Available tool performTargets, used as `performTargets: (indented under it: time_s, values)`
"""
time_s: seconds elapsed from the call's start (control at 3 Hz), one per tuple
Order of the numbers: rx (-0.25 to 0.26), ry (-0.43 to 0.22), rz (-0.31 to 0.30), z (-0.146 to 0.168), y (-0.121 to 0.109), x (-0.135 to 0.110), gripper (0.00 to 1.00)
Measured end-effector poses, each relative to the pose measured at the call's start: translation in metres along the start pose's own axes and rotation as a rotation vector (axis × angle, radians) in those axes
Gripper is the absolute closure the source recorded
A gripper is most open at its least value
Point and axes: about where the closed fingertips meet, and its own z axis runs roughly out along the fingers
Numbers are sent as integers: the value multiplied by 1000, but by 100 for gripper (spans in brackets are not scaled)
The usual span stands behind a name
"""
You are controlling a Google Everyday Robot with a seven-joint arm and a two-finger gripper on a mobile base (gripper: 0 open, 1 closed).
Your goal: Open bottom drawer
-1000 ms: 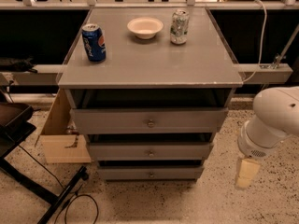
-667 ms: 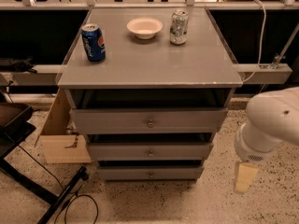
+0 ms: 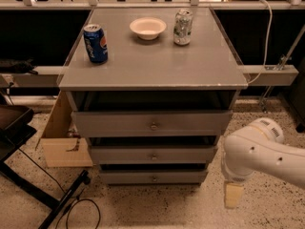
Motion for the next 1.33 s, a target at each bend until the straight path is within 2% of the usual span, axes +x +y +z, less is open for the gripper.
performTargets:
  time_s: [0.33, 0.67, 1.0, 1.33]
  values:
    - [-3, -42, -30, 71, -13, -13, 0]
    - [-29, -106, -51, 136, -32, -33, 0]
    - [-85, -149, -23, 188, -36, -39, 0]
    - [-97, -153, -20, 197, -32, -40, 0]
